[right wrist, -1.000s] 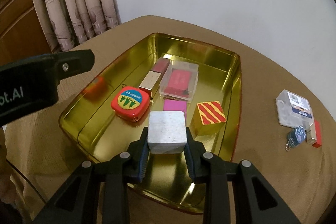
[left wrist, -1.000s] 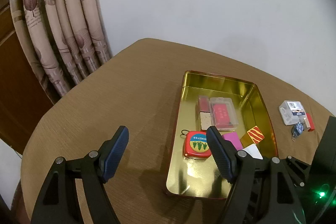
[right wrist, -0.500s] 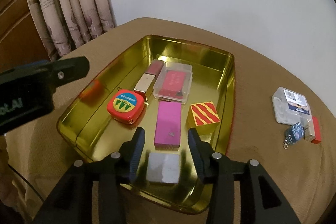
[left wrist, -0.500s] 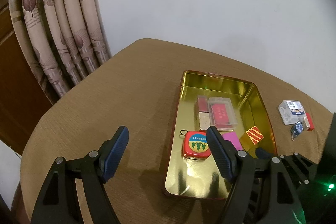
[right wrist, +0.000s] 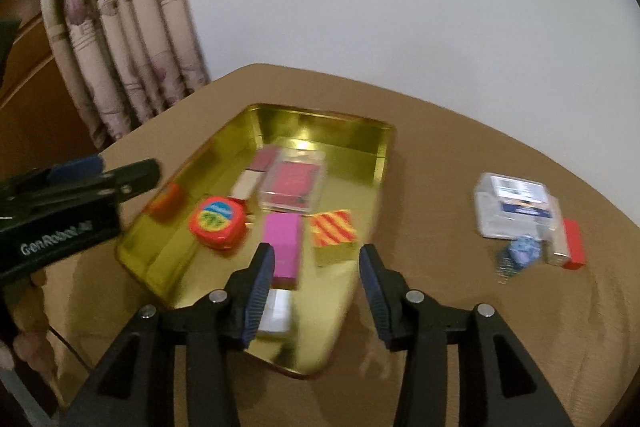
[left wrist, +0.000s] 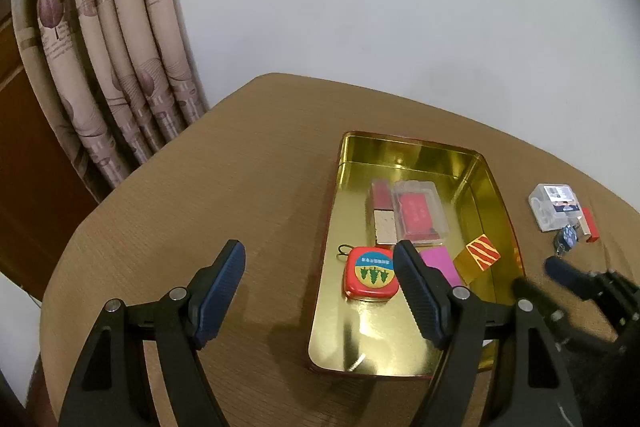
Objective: Organize rigid objects
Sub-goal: 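Carry the white cube into the tin and open the right tool, then grasp the red block with the right tool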
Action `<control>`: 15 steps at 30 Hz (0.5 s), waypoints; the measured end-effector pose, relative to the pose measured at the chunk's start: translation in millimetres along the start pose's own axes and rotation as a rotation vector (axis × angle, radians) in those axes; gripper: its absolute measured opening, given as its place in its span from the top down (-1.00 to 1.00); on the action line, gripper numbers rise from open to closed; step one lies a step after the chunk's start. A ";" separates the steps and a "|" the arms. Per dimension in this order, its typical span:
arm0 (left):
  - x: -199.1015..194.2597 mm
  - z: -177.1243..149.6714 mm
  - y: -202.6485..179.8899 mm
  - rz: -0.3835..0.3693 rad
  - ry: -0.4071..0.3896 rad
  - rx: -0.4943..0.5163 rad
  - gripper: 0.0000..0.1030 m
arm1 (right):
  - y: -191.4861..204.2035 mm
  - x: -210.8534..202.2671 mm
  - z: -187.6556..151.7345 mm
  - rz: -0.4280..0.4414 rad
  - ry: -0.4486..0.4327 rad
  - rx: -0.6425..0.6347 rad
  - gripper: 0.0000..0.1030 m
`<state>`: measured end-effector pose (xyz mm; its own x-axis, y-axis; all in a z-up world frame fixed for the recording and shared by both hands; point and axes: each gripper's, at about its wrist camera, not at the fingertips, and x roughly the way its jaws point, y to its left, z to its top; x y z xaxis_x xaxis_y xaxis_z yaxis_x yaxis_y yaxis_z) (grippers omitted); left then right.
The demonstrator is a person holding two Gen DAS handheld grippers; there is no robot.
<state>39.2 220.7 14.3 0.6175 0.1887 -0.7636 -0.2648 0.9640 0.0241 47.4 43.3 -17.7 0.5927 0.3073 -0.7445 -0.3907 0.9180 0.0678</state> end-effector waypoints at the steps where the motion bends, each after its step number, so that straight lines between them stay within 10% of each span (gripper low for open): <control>1: -0.2 -0.3 -1.0 0.001 -0.002 0.004 -0.43 | -6.9 -1.5 -0.8 -0.010 0.000 0.009 0.12; 15: -1.0 -5.2 -9.3 -0.001 0.001 0.045 -0.43 | -149.3 -19.3 -27.0 -0.255 0.002 0.177 0.12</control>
<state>37.2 210.5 11.4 0.6167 0.1879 -0.7644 -0.2310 0.9715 0.0525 75.3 -106.5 -31.4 0.6544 0.0609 -0.7537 -0.1010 0.9949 -0.0072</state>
